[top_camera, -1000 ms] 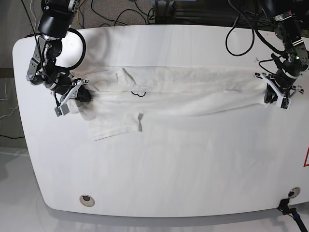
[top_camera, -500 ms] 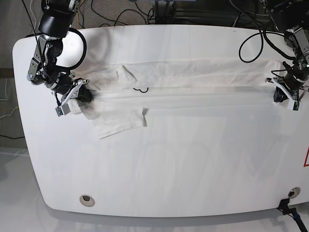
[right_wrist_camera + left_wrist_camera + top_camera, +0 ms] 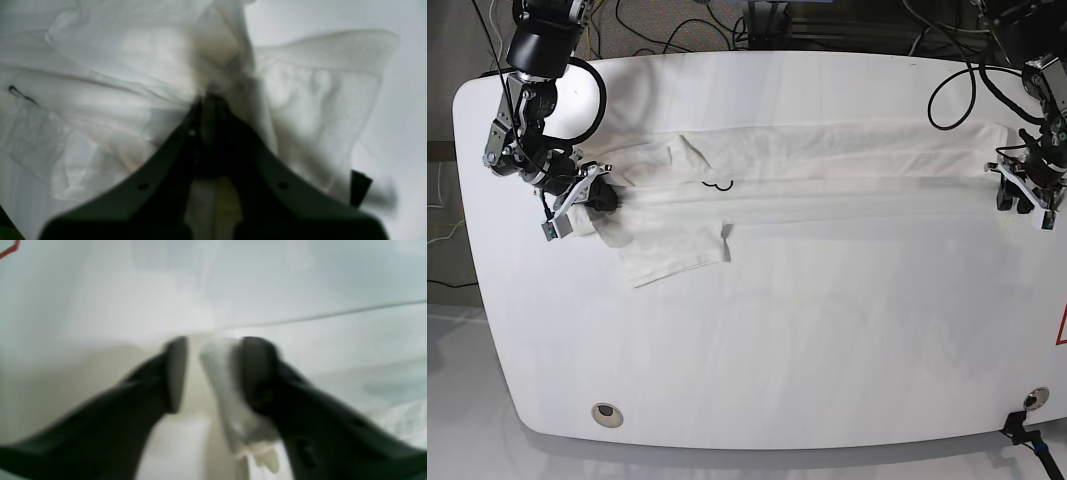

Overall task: Fold the T-shirt properly
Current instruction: 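Pull the strip's end with the left gripper away from the right gripper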

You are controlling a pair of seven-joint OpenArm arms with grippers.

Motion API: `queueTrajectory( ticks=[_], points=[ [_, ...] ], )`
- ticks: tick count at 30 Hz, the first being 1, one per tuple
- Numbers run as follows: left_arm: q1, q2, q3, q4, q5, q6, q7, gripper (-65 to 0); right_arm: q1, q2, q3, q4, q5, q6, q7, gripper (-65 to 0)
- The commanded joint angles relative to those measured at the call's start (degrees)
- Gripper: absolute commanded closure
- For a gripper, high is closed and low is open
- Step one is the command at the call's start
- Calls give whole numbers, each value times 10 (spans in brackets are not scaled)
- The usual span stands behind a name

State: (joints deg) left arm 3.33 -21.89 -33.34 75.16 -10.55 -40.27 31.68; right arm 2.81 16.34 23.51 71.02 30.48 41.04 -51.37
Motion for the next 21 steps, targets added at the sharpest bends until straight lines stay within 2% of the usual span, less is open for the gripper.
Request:
queueTrajectory(
  ticks=[1,4,8,12,15,21],
  points=[
    [-8,-16,-4,9,-3,3,-10,-324,-6,6,-2,-5,-46,-10,-45,0],
    [-14,-29,-2,14,12,3,-10,-345,-5,6,-2,-5,-46,-10,-45,0],
    [-26,-26,-14,62,13,3,-10,-345,-5,6,-2,-5,-45,-10,-45,0],
    [-26,12,-49,135,-8,3,-7,-345,-5,6,-2,-5,-45,-10,-45,0],
    [-25,28,-52,175,-37,3,25,-345,-5,6,-2,-5,-45,-10,-45,0],
    [-13,31,-50,207,-68,3,34,-345,-5,6,-2,-5,-45,-10,-45,0]
  ],
)
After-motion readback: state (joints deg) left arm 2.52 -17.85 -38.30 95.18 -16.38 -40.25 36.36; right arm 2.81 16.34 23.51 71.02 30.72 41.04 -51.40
